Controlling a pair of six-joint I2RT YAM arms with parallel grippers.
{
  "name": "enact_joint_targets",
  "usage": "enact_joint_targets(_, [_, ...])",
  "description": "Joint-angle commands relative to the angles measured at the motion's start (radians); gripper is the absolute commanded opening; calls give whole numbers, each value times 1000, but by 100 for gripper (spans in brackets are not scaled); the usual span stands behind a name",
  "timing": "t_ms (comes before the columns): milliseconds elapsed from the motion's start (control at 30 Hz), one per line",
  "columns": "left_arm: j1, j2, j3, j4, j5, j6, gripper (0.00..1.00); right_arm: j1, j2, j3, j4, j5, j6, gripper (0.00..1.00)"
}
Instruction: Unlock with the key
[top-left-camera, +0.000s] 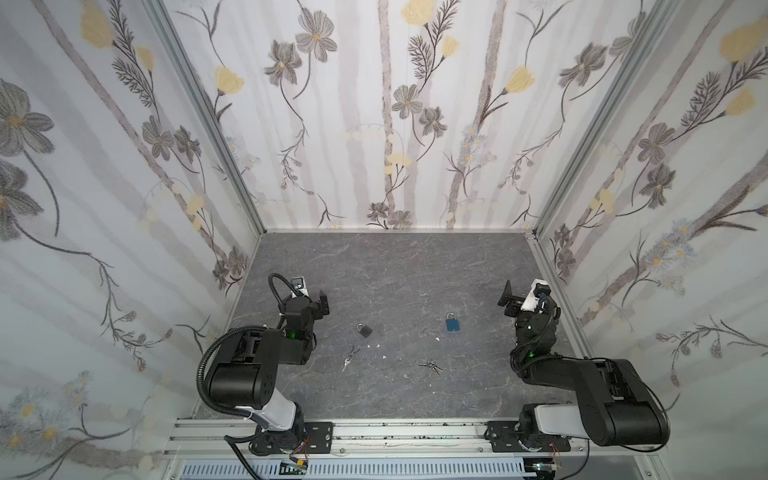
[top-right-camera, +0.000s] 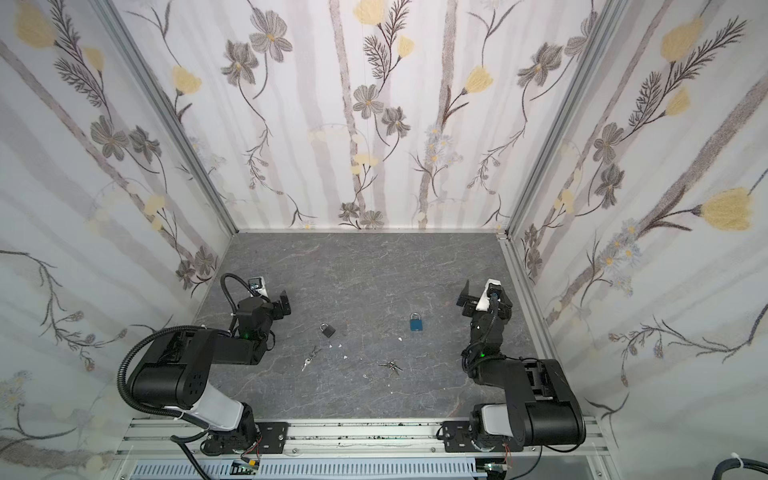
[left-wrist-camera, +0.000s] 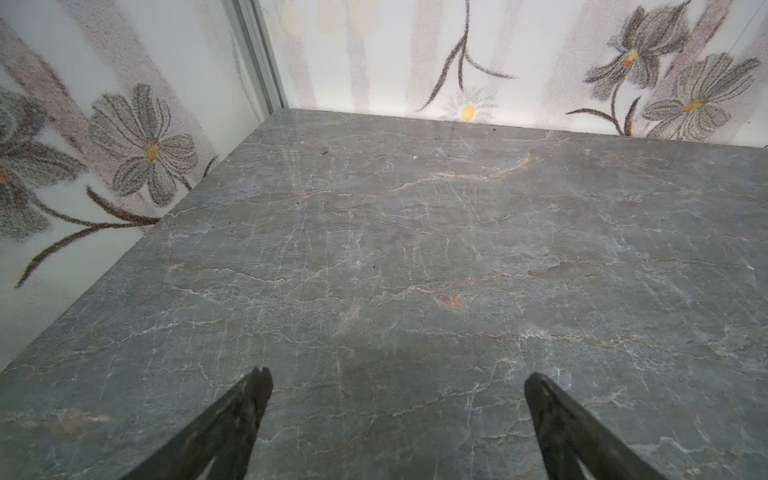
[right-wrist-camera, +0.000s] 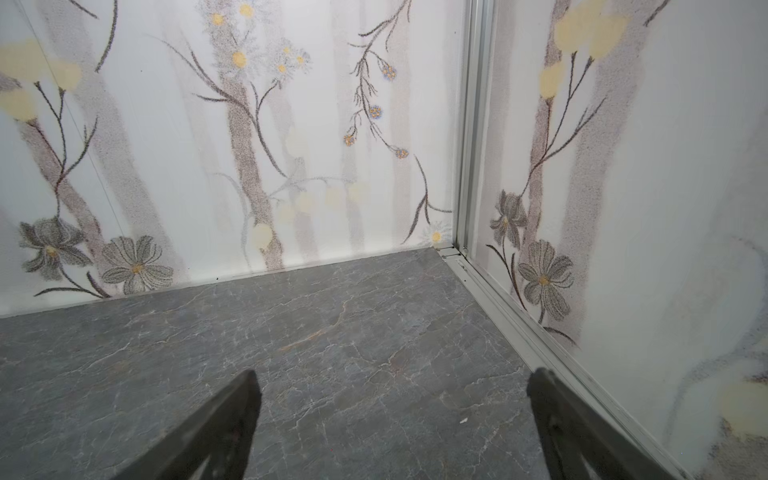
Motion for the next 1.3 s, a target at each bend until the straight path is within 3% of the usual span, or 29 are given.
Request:
enact_joint_targets(0, [1, -1, 0, 38, 4, 9, 100, -1, -4, 3, 34, -27, -2, 100])
enact_joint_targets(767, [3, -1, 3, 34, 9, 8, 100, -1, -4, 3, 32, -27, -3, 100])
enact_joint_targets(1133, [44, -19, 26, -24, 71, -24, 100, 0, -13, 2, 30, -6, 5, 100])
enact_joint_targets(1267, [44, -140, 84, -233, 47, -30, 100, 3, -120, 46, -141, 0, 3, 100])
